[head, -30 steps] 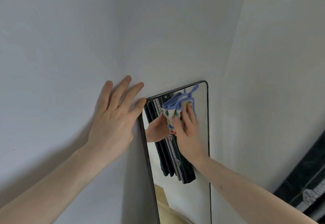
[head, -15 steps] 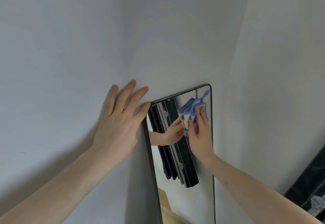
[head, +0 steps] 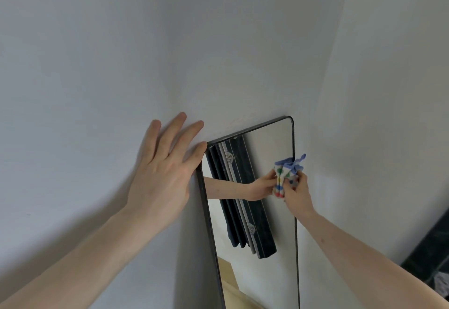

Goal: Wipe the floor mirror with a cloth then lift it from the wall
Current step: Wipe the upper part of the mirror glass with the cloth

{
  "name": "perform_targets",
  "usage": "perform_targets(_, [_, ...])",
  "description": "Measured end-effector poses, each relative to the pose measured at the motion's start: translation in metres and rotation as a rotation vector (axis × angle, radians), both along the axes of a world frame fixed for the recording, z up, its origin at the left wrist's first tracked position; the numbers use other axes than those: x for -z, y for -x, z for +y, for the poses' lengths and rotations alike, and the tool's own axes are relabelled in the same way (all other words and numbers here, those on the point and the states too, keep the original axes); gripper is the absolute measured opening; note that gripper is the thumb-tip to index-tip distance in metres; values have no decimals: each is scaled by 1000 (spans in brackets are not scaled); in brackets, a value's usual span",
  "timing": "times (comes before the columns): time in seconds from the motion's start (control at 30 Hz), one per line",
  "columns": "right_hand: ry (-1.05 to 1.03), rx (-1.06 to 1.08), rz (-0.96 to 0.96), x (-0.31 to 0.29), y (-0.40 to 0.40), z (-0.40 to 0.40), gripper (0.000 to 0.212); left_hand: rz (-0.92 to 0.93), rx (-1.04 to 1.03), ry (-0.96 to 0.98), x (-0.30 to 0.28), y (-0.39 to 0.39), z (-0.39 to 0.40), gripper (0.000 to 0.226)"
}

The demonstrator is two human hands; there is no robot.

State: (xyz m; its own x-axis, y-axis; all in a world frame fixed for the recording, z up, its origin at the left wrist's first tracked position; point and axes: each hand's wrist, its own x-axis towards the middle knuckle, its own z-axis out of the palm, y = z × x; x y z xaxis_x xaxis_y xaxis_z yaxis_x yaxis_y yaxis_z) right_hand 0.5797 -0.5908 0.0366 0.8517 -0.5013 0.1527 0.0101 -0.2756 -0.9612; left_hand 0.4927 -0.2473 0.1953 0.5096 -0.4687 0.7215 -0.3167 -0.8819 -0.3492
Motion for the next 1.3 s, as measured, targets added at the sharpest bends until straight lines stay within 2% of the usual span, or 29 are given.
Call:
perform_targets(0.07, [8,-14,10,36,-7,-8,66,0,-1,-4,0,1,0,60])
perform_targets(0.13, [23,-8,34,44,8,11,64,-3,-2,-6,0,1,1,58])
perform_targets(0.23, [132,14,3,37,43,52,38,-9,10,-3,0,1,1,54])
perform_targets(0.27, [175,16,1,34,54,64,37,-13,17,-2,1,1,2,53])
perform_targets(0.4, [205,-46,-56,19,81,108,62,-22,31,-8,2,1,2,55])
perform_targets(0.5, [117,-183,-90,-4,94,138,61,-19,26,-22,2,1,2,59])
perform_targets(0.7, [281,-201,-292,-39,113,185,58,-4,5,-70,-3,5,4,63])
perform_targets(0.83, [378,-121,-335,-12,124,191,50,3,22,-61,-3,6,4,62])
perform_targets(0.97, [422,-122,-283,18,135,188,48,11,32,-59,-2,6,5,65])
perform_targets(1.07, [329,-130,-273,-3,127,190,50,9,30,-69,-4,6,6,65])
perform_targets(1.3, [394,-53,-371,-68,93,197,61,18,12,-102,-5,7,5,65])
